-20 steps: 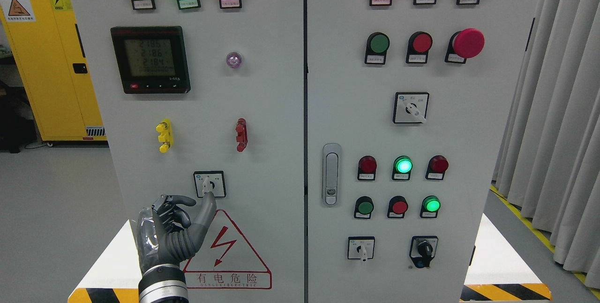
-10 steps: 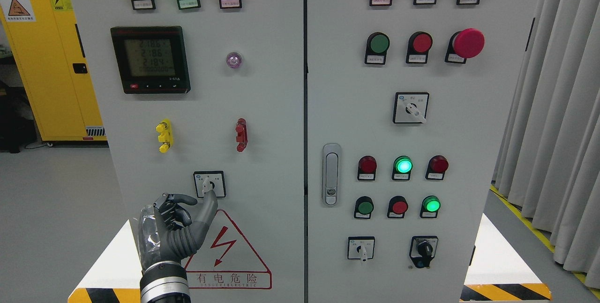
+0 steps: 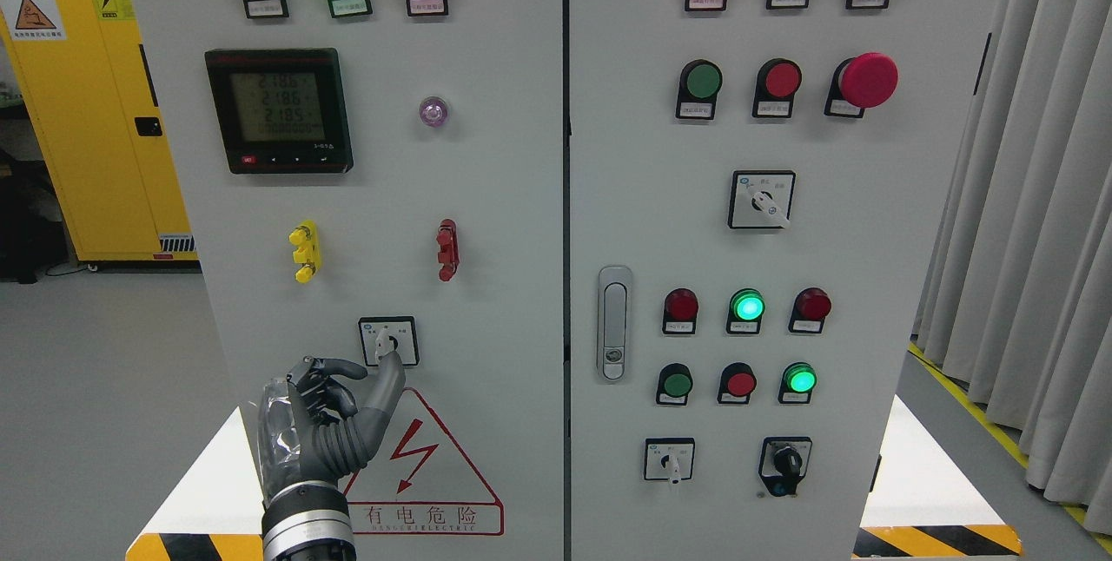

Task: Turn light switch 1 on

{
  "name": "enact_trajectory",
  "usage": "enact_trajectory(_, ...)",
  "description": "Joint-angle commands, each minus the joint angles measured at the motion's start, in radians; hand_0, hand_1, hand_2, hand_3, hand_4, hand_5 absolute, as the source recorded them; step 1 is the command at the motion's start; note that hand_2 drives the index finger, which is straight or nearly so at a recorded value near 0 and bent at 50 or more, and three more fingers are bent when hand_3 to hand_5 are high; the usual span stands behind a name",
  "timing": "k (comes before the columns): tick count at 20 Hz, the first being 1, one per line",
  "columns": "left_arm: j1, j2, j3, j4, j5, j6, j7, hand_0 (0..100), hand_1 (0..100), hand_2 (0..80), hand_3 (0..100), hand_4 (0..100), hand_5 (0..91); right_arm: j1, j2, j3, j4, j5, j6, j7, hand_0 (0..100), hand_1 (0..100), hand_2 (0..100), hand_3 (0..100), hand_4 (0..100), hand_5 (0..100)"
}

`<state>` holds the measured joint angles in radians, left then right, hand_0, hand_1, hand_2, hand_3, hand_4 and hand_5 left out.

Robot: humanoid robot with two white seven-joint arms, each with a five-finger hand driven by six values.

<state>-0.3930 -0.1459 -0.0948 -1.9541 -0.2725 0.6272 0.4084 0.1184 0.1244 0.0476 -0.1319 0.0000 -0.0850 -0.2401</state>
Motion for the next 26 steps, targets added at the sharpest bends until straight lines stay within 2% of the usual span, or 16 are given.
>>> enact_trajectory(1, -0.004, -0.001, -0.005, 0.015, -0.004, 0.0, 0.001, 17, 73, 64.3, 99, 90, 84.2, 0.0, 0.0, 0.0, 0.0, -0.029, 0.001, -0.001, 0, 50, 4, 0, 0, 0)
enact_trajectory(26, -0.032, -0.003, -0.013, 0.047, -0.019, 0.0, 0.001, 18, 70, 64.9, 99, 90, 84.6, 0.0, 0.0, 0.0, 0.0, -0.029, 0.001, 0.001, 0, 50, 4, 0, 0, 0)
